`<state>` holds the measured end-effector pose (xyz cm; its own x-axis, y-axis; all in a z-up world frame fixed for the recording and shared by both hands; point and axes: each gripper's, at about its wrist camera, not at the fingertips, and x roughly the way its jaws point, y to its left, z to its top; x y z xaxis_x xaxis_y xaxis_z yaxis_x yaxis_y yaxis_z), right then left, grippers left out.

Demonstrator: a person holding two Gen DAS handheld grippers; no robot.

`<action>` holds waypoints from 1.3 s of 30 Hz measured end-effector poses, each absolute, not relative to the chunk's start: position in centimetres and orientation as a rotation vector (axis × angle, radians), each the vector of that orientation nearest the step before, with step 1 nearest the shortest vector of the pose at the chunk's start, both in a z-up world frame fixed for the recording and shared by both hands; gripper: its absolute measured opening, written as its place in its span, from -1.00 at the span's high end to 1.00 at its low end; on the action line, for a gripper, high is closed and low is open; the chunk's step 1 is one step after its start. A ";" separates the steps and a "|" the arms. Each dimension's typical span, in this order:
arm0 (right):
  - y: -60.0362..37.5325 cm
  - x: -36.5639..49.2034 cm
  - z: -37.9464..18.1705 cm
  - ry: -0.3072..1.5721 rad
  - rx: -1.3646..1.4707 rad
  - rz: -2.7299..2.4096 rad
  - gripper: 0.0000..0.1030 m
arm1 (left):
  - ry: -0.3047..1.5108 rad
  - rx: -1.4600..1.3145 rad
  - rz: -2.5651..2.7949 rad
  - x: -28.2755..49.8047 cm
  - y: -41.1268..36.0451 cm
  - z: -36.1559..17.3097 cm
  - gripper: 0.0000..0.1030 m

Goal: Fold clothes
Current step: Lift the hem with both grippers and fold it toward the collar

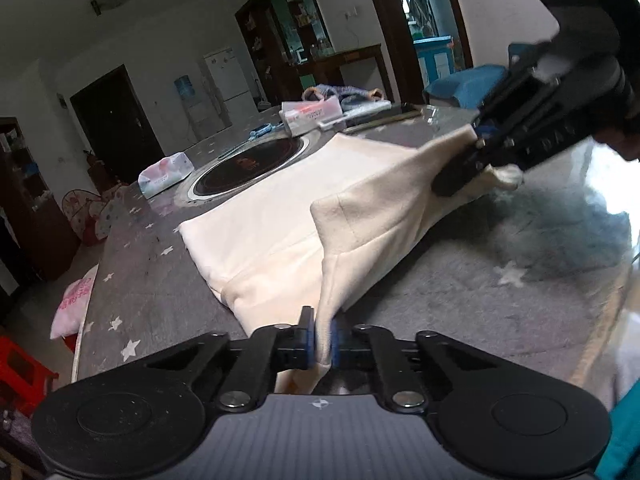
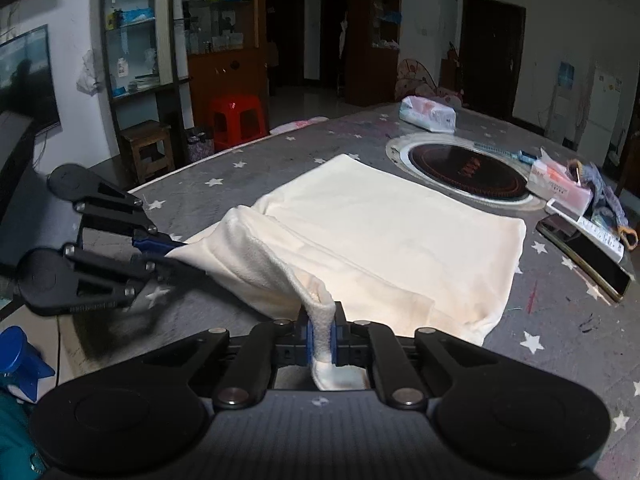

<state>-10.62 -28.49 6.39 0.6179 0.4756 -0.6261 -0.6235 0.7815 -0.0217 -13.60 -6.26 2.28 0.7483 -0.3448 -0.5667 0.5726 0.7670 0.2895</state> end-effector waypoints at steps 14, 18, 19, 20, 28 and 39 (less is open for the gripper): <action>-28.4 -20.2 10.0 0.612 -0.314 0.755 0.88 | 0.517 0.422 -0.595 -22.6 -3.9 6.4 0.88; -28.1 -19.6 11.5 0.605 -0.322 0.757 0.88 | 0.496 0.393 -0.578 -21.5 -3.7 7.7 0.88; -28.1 -18.9 11.8 0.605 -0.319 0.752 0.88 | 0.488 0.389 -0.570 -20.7 -3.7 8.0 0.88; -28.1 -18.2 12.0 0.604 -0.315 0.748 0.88 | 0.479 0.384 -0.560 -19.8 -3.7 8.3 0.88; -28.3 -7.6 11.8 0.656 -0.287 0.668 0.88 | 0.459 0.400 -0.502 -9.2 -5.7 8.6 0.88; -28.7 3.6 3.9 0.804 -0.145 0.452 0.66 | 0.635 0.334 -0.377 2.2 -7.5 1.9 0.69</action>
